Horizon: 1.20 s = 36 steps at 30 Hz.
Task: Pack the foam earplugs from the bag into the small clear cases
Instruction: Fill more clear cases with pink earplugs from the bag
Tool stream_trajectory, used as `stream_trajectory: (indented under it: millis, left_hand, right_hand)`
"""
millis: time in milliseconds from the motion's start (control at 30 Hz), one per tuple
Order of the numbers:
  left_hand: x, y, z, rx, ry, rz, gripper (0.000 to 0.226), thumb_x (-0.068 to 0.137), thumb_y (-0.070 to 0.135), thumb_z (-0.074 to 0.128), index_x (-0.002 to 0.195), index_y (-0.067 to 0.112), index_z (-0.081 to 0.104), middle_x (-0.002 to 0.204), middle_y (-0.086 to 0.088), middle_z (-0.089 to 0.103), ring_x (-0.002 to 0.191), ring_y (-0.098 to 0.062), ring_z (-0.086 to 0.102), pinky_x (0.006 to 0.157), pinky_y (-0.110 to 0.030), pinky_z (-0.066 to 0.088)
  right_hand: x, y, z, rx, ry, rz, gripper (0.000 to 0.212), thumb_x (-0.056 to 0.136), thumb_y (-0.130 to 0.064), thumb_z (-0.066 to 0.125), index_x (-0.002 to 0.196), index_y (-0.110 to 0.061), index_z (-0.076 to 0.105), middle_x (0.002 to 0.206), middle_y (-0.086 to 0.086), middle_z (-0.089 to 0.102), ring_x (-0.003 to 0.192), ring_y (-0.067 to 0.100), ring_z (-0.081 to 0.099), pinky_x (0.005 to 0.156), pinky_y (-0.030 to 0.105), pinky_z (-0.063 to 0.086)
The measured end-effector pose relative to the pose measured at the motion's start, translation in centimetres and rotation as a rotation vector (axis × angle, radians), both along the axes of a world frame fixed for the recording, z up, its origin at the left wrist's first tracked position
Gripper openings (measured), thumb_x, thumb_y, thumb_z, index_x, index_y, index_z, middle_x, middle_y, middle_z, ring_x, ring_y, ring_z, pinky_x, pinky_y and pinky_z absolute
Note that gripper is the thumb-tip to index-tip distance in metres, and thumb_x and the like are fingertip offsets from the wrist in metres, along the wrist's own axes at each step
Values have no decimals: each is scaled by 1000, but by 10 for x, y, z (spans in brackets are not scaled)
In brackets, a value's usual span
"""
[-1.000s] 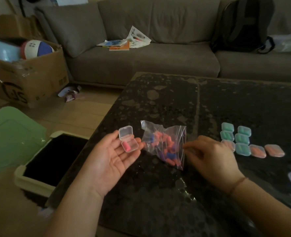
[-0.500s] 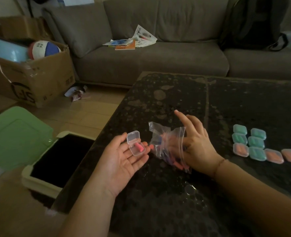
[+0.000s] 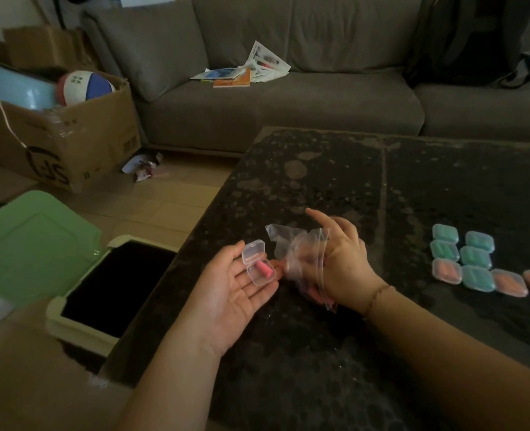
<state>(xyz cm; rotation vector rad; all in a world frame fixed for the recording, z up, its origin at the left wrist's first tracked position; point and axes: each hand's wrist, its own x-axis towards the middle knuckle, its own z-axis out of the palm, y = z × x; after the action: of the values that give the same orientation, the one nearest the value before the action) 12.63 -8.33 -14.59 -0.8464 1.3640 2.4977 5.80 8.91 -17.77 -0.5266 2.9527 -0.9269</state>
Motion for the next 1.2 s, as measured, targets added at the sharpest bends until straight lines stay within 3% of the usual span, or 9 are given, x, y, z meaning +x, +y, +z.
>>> stream_trajectory:
  millis: [267, 433, 567, 633, 767, 900, 1000, 1100, 1200]
  left_hand:
    - [0, 1, -1, -14, -1, -30, 43, 100, 37, 56, 125, 2, 65, 113, -21, 75, 105, -32, 75, 101, -46, 53]
    - [3, 6, 0, -19, -15, -22, 42, 101, 37, 55, 125, 3, 66, 111, -20, 76, 101, -31, 76, 100, -45, 54]
    - [3, 7, 2, -14, -13, -4, 44, 100, 36, 56, 125, 1, 65, 111, -22, 76, 104, -31, 75, 98, -44, 54]
    - [4, 7, 4, -14, -3, 14, 44, 100, 36, 57, 125, 1, 65, 110, -22, 76, 102, -31, 75, 97, -44, 55]
    - [6, 6, 13, 9, 43, 134, 42, 100, 36, 57, 123, 3, 67, 110, -20, 76, 99, -31, 76, 97, -45, 55]
    - [12, 21, 32, 99, 67, 183, 44, 100, 38, 55, 127, 4, 65, 112, -20, 76, 100, -31, 76, 89, -44, 57]
    - [21, 52, 43, 139, 87, 61, 41, 99, 37, 55, 125, 6, 66, 107, -20, 77, 95, -31, 77, 84, -42, 57]
    - [29, 84, 48, 98, 108, -176, 47, 91, 38, 60, 122, 4, 68, 109, -21, 77, 99, -31, 76, 86, -42, 56]
    - [28, 108, 48, 103, 126, -345, 57, 79, 39, 65, 122, 1, 69, 112, -22, 75, 101, -29, 76, 82, -40, 60]
  right_hand:
    - [6, -2, 16, 52, -30, -34, 62, 76, -57, 70, 131, -33, 55, 154, -15, 24, 144, 21, 4, 116, 46, 12]
    - [5, 6, 2, 180, 169, -9, 28, 81, -58, 61, 104, -43, 71, 155, -18, 20, 143, 21, 8, 113, 48, 21]
    - [15, 24, 0, 147, 250, -119, 20, 82, -51, 60, 96, -46, 73, 155, -12, 25, 141, 24, 14, 109, 50, 26]
    - [24, 39, 3, 57, 257, -160, 18, 80, -46, 62, 94, -43, 73, 154, -9, 28, 141, 26, 15, 109, 52, 28]
    - [50, 72, 19, -65, 195, -210, 8, 79, -44, 65, 87, -46, 68, 147, -16, 34, 139, 18, 20, 106, 40, 26]
    - [82, 94, 48, -279, 60, -277, 9, 83, -31, 67, 85, -40, 68, 119, -20, 59, 116, 2, 53, 98, 35, 48]
    - [108, 104, 70, -540, -72, -319, 7, 82, -22, 68, 83, -25, 73, 86, -11, 73, 81, 0, 68, 76, 26, 56]
    - [123, 111, 82, -740, -176, -300, 10, 80, -14, 68, 88, -15, 71, 81, -6, 75, 79, 6, 71, 74, 26, 55]
    - [128, 116, 83, -794, -95, -248, 24, 75, -16, 70, 99, -19, 67, 84, -7, 76, 82, 5, 72, 72, 15, 55]
